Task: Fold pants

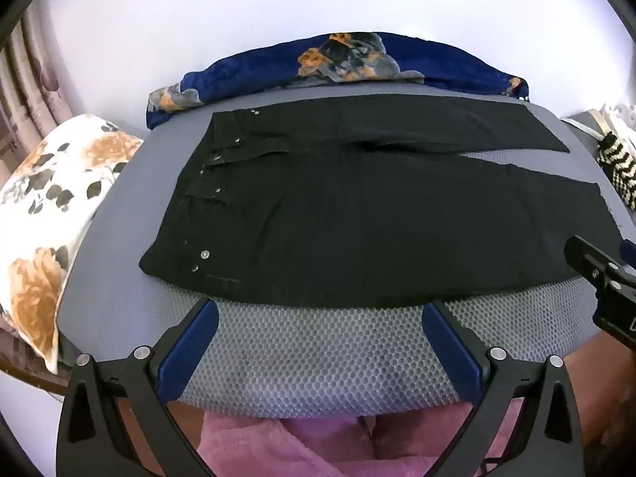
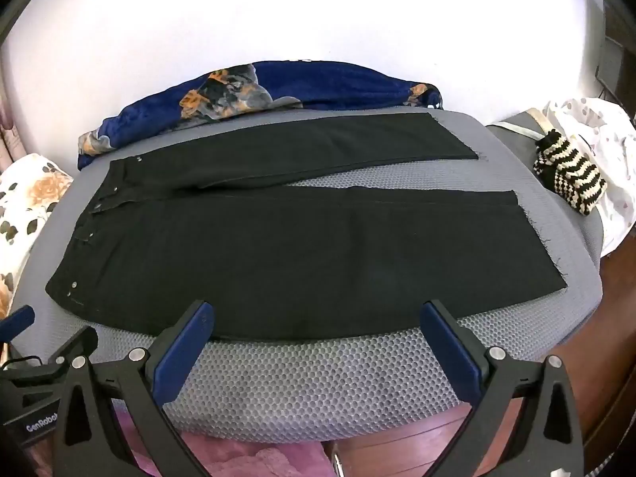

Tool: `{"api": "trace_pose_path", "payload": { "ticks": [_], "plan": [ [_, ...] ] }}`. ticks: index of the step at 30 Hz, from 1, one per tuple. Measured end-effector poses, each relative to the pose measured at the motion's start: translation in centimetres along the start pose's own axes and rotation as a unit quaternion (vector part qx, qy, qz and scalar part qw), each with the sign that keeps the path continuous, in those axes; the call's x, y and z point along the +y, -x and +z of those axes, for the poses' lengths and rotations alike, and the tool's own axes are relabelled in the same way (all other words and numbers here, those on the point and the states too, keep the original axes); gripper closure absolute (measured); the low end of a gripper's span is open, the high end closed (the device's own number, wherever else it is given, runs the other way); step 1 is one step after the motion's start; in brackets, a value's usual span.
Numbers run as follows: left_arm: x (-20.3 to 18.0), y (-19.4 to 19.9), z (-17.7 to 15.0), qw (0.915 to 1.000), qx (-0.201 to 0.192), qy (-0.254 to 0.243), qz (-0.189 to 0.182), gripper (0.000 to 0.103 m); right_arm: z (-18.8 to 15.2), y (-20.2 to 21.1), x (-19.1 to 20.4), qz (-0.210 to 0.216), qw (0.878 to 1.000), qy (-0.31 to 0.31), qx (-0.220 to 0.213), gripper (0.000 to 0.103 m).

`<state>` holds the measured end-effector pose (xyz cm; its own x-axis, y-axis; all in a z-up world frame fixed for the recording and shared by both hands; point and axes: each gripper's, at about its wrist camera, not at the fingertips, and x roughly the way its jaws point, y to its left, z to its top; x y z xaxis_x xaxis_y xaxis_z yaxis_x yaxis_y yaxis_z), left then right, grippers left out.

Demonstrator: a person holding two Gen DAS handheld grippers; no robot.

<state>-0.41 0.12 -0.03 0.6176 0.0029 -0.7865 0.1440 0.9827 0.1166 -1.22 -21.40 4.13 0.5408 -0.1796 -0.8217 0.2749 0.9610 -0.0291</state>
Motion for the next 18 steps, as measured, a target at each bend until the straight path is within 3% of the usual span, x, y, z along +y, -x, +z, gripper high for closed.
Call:
{"api": "trace_pose_path", "payload": {
  "ticks": [1,3,8,18],
  "plan": [
    [-0.8,0.0,-0.9,1.0,0.001,-0.004,0.009,0.001,-0.1,0.0,0.0,0.0,1.0,0.002,0.0,0.0],
    [0.0,-1.1,-0.8,0.9987,0.045,0.008,-0.02,0.001,-0.3,-0.1,-0.1,-0.001,1.0,0.005,0.001,0.0],
    [0.1,-2.0,-1.4,0.9971,0.067,0.01,-0.035,0.001,-0.3,-0.8,0.3,-0.005,1.0,0.006,0.016,0.0],
    [0.0,-1.8,-0.8,0.9982,0.053,0.004,-0.027,0.001,0.0,-1.4,0.8,-0.009,1.0,0.009,0.024,0.0]
  ]
}}
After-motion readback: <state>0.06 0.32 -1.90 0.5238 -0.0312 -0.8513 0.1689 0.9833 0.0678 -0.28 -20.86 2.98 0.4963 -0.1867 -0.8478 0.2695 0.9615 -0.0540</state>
